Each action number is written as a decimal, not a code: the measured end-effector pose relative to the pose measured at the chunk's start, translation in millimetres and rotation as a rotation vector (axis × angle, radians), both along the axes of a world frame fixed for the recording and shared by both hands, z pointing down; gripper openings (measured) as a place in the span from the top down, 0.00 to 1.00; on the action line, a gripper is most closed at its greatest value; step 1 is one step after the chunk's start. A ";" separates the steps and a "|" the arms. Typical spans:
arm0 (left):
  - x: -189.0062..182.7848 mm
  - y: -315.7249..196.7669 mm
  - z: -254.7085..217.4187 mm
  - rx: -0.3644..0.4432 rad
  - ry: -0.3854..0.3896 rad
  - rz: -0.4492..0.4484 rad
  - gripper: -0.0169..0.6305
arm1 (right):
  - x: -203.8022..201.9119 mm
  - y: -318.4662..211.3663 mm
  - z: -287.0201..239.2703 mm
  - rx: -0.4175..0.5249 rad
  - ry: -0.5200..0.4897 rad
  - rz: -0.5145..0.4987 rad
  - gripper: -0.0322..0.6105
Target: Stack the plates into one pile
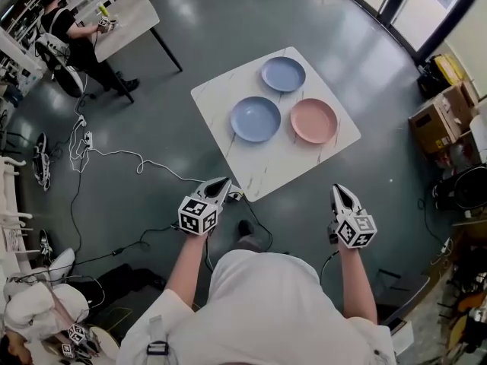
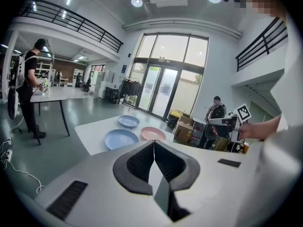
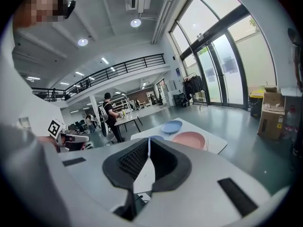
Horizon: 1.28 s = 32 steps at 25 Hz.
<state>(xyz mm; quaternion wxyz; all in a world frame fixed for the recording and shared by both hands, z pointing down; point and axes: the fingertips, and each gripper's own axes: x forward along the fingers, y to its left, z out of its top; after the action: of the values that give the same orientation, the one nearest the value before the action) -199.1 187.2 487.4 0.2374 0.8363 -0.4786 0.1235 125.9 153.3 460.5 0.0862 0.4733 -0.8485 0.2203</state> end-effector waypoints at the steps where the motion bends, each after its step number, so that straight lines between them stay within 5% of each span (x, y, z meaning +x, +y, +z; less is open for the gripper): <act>1: -5.1 -5.4 0.4 0.000 0.000 0.010 0.95 | -5.2 -2.8 -0.8 0.001 0.000 0.005 0.90; 16: -49.6 -37.3 4.8 0.000 0.044 0.061 0.95 | -55.9 -23.8 9.4 -0.016 0.013 0.069 0.90; 32: -17.9 -92.0 13.0 -0.014 0.060 -0.035 0.95 | -38.9 -119.2 30.5 -0.056 -0.010 -0.016 0.90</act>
<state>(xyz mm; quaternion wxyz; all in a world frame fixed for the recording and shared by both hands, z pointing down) -217.1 95.1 500.4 0.2596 0.8294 -0.4849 0.0977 87.1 34.1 491.0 0.0969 0.4629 -0.8462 0.2457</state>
